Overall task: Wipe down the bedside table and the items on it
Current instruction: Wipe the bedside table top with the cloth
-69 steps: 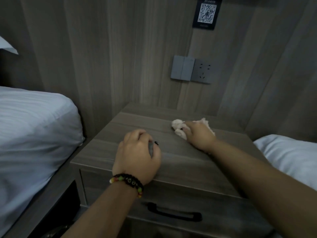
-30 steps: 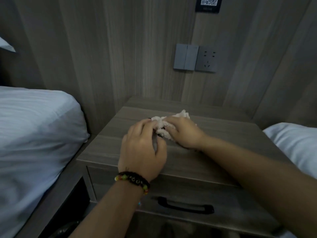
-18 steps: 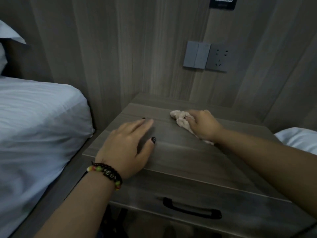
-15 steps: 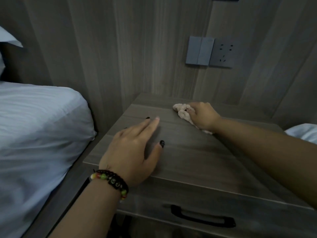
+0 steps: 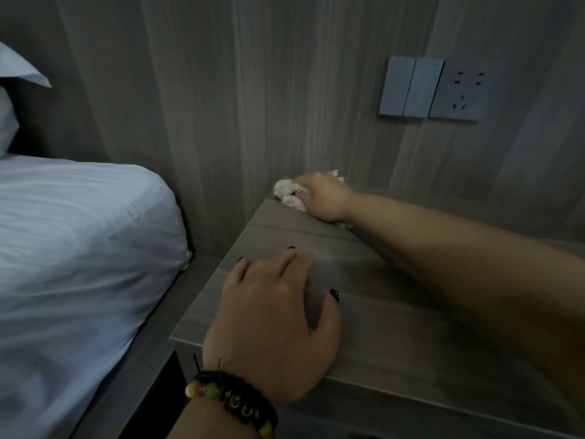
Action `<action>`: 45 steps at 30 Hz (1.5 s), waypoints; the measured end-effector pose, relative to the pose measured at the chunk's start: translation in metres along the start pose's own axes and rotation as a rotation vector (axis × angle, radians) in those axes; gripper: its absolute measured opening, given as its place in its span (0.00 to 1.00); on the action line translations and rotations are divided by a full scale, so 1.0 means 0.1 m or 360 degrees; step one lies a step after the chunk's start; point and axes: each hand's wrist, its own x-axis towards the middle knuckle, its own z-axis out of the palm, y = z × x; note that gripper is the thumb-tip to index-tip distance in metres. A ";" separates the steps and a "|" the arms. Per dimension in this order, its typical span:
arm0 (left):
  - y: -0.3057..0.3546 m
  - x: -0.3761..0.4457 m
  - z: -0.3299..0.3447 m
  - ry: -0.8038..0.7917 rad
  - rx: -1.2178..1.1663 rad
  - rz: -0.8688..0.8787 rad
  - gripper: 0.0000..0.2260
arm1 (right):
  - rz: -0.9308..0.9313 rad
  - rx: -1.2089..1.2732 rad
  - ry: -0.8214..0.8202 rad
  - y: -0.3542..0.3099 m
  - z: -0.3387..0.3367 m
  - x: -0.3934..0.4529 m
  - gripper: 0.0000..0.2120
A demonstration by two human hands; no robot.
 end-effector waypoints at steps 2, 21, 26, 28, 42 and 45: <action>0.01 -0.02 0.00 0.0025 -0.0030 -0.0005 0.35 | -0.0121 0.0010 -0.0050 -0.15 0.11 0.04 0.14; -0.06 -0.10 0.09 0.0709 -0.0318 0.0289 0.15 | -0.0257 0.0174 -0.0114 -0.12 -0.28 -1.43 0.14; -0.04 -0.09 0.05 0.0542 -0.0268 0.0206 0.14 | -0.0097 0.0269 -0.0004 0.12 -0.30 -1.14 0.13; -0.02 -0.09 0.03 0.0491 -0.0268 0.0172 0.14 | 0.0059 0.0204 0.0068 0.25 -0.23 -0.85 0.13; 0.32 -0.39 0.03 0.0532 -0.0218 -0.0129 0.18 | 0.0216 0.0168 0.0012 -0.33 -0.43 -2.19 0.16; 0.72 -0.56 0.04 0.0460 -0.0266 -0.0157 0.20 | 0.0214 0.0177 0.0067 -0.20 -0.57 -2.68 0.11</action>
